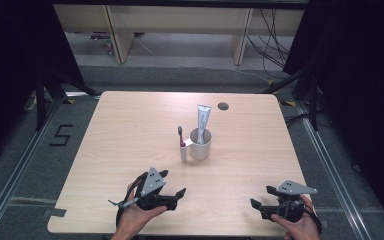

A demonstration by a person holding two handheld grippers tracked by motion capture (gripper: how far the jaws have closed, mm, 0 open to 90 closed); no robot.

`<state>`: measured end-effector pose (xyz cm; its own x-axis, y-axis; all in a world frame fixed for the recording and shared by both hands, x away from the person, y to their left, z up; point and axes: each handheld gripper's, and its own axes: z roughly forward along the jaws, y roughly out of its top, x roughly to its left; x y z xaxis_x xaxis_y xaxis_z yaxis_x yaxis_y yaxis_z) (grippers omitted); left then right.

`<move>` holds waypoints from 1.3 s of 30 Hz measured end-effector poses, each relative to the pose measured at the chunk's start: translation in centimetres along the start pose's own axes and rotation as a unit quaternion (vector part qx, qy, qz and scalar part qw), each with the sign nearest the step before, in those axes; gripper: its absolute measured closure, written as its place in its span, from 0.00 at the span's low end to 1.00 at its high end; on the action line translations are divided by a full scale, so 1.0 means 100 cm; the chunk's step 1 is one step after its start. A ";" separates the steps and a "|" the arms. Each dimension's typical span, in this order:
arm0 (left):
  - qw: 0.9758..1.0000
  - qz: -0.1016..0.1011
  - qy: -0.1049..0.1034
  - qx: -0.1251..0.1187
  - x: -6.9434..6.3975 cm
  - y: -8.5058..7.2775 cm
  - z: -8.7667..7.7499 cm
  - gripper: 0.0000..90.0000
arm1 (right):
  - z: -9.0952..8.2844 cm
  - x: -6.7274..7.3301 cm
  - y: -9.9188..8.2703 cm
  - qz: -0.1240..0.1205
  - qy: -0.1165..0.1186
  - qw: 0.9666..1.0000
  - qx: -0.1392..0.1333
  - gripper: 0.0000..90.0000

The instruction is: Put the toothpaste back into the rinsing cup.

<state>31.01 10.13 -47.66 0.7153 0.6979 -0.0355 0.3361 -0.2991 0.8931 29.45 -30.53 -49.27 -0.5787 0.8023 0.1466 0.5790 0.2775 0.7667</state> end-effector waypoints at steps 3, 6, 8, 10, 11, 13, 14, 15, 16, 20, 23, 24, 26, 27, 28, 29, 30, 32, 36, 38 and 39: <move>1.000 -0.003 0.003 0.001 0.003 -0.005 -0.005 0.18 | 0.001 0.000 0.000 -0.015 0.001 1.000 -0.005 0.18; 1.000 -0.005 0.002 0.004 0.006 -0.012 -0.010 0.17 | 0.001 0.001 0.001 -0.022 0.002 1.000 -0.003 0.18; 1.000 -0.010 -0.002 0.011 0.006 -0.016 -0.014 0.17 | 0.002 0.002 0.000 -0.018 -0.006 1.000 -0.003 0.18; 1.000 -0.005 0.002 0.017 0.004 -0.020 -0.018 0.17 | 0.000 0.004 -0.001 -0.011 0.001 1.000 0.002 0.18; 1.000 -0.004 -0.003 0.018 0.004 -0.021 -0.019 0.17 | 0.000 0.006 -0.002 -0.008 0.003 1.000 0.000 0.18; 1.000 0.004 -0.004 0.024 0.002 -0.025 -0.023 0.17 | -0.001 0.005 -0.003 -0.018 0.004 1.000 -0.004 0.18; 1.000 0.006 -0.006 0.023 0.001 -0.026 -0.023 0.17 | -0.002 0.006 -0.003 -0.020 0.004 1.000 -0.001 0.18; 0.999 0.014 -0.005 0.030 0.000 -0.027 -0.025 0.17 | -0.003 0.008 -0.004 -0.008 0.002 1.000 0.002 0.18; 0.999 0.018 -0.006 0.035 -0.002 -0.029 -0.027 0.17 | -0.003 0.007 -0.005 -0.022 0.005 1.000 -0.003 0.18; 0.999 0.025 -0.013 0.038 -0.009 -0.033 -0.030 0.17 | -0.006 0.010 -0.008 -0.020 0.008 1.000 -0.001 0.18; 0.998 0.039 -0.012 0.043 -0.014 -0.036 -0.032 0.17 | -0.007 0.012 -0.010 -0.027 0.009 1.000 0.002 0.18; 0.999 0.034 -0.013 0.039 -0.016 -0.037 -0.032 0.17 | -0.007 0.014 -0.012 -0.029 0.010 1.000 0.002 0.18; 0.998 0.036 -0.016 0.050 -0.018 -0.040 -0.033 0.17 | -0.008 0.016 -0.014 -0.031 0.016 0.999 0.012 0.18; 0.998 0.037 -0.016 0.057 -0.019 -0.042 -0.033 0.17 | -0.007 0.016 -0.014 -0.043 0.014 0.999 0.012 0.18; 0.997 0.039 -0.020 0.060 -0.019 -0.044 -0.033 0.17 | -0.008 0.017 -0.015 -0.048 0.017 0.999 0.015 0.18; 0.997 0.032 -0.023 0.063 -0.021 -0.045 -0.032 0.17 | -0.008 0.020 -0.016 -0.036 0.024 0.999 0.019 0.18; 0.997 0.031 -0.026 0.066 -0.021 -0.047 -0.031 0.17 | -0.008 0.020 -0.016 -0.043 0.019 0.999 0.018 0.18; 0.997 0.033 -0.020 0.072 -0.020 -0.049 -0.028 0.17 | -0.008 0.023 -0.017 -0.044 0.020 0.999 0.024 0.18; 0.996 0.037 -0.019 0.079 -0.018 -0.049 -0.029 0.17 | -0.006 0.024 -0.018 -0.054 0.027 0.997 0.036 0.18; 0.997 0.032 -0.017 0.072 -0.019 -0.049 -0.029 0.17 | -0.007 0.024 -0.018 -0.060 0.023 0.997 0.032 0.18; 0.997 0.031 -0.016 0.072 -0.018 -0.049 -0.029 0.17 | -0.007 0.024 -0.018 -0.060 0.023 0.997 0.033 0.18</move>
<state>26.29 12.19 -50.70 0.7559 0.6546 0.0011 0.3732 -0.4324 0.8208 26.63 -29.43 -49.86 -0.6709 0.7365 0.0861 0.5393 0.4049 0.7384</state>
